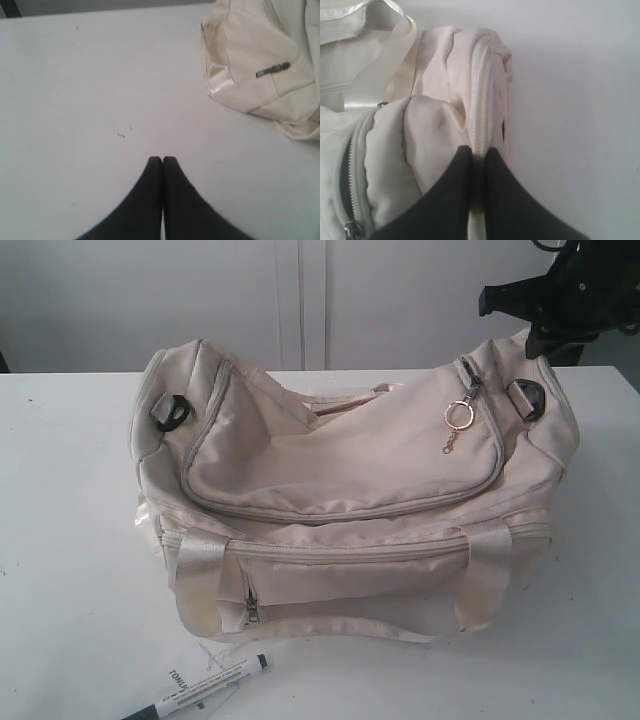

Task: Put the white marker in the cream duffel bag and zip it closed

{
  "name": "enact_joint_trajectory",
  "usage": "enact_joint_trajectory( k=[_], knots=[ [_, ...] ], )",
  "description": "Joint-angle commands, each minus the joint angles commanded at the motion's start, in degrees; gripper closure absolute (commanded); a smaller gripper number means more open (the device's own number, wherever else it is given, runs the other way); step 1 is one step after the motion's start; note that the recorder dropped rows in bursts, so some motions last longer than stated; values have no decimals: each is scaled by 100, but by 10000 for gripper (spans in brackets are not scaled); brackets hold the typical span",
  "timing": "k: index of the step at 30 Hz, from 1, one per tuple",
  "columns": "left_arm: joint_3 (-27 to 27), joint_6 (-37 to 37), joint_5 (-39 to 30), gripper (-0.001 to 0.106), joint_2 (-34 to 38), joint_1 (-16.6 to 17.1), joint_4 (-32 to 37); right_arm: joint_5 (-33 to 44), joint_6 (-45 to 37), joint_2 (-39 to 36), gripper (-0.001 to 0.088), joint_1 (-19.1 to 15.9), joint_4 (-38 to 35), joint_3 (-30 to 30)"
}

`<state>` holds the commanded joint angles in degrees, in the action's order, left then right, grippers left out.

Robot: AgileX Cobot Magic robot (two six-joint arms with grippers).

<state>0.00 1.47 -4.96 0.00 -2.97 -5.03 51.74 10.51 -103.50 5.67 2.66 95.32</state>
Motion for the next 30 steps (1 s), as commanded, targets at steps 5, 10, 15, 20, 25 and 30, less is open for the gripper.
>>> enact_joint_trajectory(
  k=[5, 10, 15, 20, 25, 30],
  knots=[
    [0, 0, 70, 1053, 0, 0, 0, 0, 0, 0, 868, 0, 0, 0],
    [0, 0, 70, 1053, 0, 0, 0, 0, 0, 0, 868, 0, 0, 0],
    [0, 0, 70, 1053, 0, 0, 0, 0, 0, 0, 868, 0, 0, 0],
    [0, 48, 73, 1053, 0, 0, 0, 0, 0, 0, 868, 0, 0, 0],
    [0, 311, 150, 1053, 0, 0, 0, 0, 0, 0, 868, 0, 0, 0],
    [0, 311, 160, 1053, 0, 0, 0, 0, 0, 0, 868, 0, 0, 0]
  ],
)
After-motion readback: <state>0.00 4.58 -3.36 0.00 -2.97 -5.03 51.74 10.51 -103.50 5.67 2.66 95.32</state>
